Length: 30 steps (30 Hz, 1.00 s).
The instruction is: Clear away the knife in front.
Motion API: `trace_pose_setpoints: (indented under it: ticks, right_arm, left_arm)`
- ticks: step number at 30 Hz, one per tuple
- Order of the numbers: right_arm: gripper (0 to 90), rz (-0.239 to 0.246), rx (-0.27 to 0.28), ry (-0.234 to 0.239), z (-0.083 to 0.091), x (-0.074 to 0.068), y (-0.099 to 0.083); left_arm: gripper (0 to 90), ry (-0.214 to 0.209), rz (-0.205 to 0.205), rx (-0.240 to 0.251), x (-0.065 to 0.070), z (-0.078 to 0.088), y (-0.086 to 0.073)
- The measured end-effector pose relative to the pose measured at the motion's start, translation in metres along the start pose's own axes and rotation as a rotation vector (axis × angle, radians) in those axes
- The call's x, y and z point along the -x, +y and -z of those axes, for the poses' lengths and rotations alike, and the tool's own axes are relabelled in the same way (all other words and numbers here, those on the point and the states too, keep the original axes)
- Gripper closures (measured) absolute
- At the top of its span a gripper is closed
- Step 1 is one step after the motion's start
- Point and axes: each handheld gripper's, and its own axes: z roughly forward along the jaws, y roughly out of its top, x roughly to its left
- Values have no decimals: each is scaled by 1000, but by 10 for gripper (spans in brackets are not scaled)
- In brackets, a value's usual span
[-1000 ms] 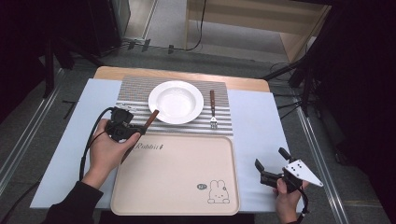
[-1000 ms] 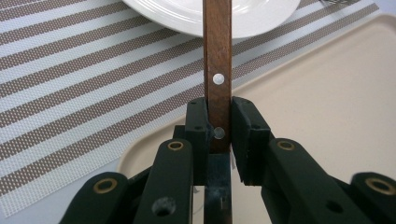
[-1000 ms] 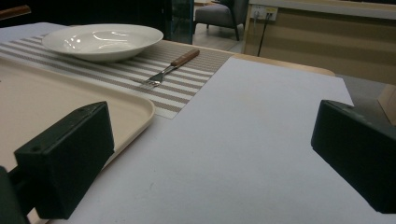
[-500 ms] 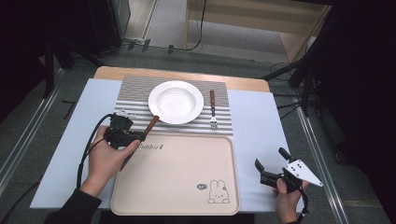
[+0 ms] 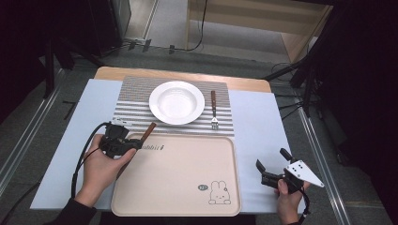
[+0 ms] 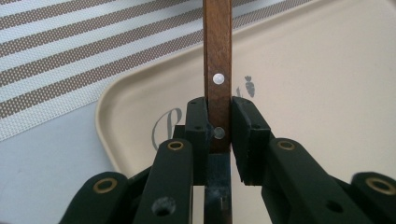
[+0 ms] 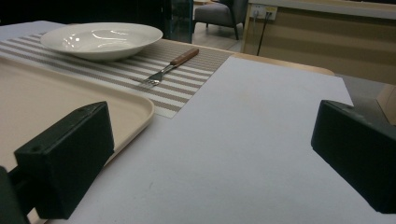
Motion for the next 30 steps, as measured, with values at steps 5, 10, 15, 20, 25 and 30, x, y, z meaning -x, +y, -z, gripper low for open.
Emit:
trace_pose_setpoints:
  ticks: [5, 10, 15, 20, 25, 30]
  right_arm:
    - [0, 2, 1, -1, 0, 0, 0]
    - [0, 0, -1, -1, 0, 0, 0]
    - [0, 0, -1, -2, 0, 0, 0]
    - [0, 1, -2, -2, 0, 0, 0]
    - [0, 2, -3, -3, 0, 0, 0]
    - [0, 1, -4, -4, 0, -1, 0]
  left_arm:
    - [765, -23, 22, 12, 3, 1, -8]
    - [765, -33, 27, 1, 8, -2, -15]
    - [764, -28, 35, -6, 10, -9, -22]
    - [764, -31, 48, -9, 11, -12, -30]
    - [764, -33, 60, -14, 9, -14, -36]
    - [763, -26, 84, -6, 6, -15, -40]
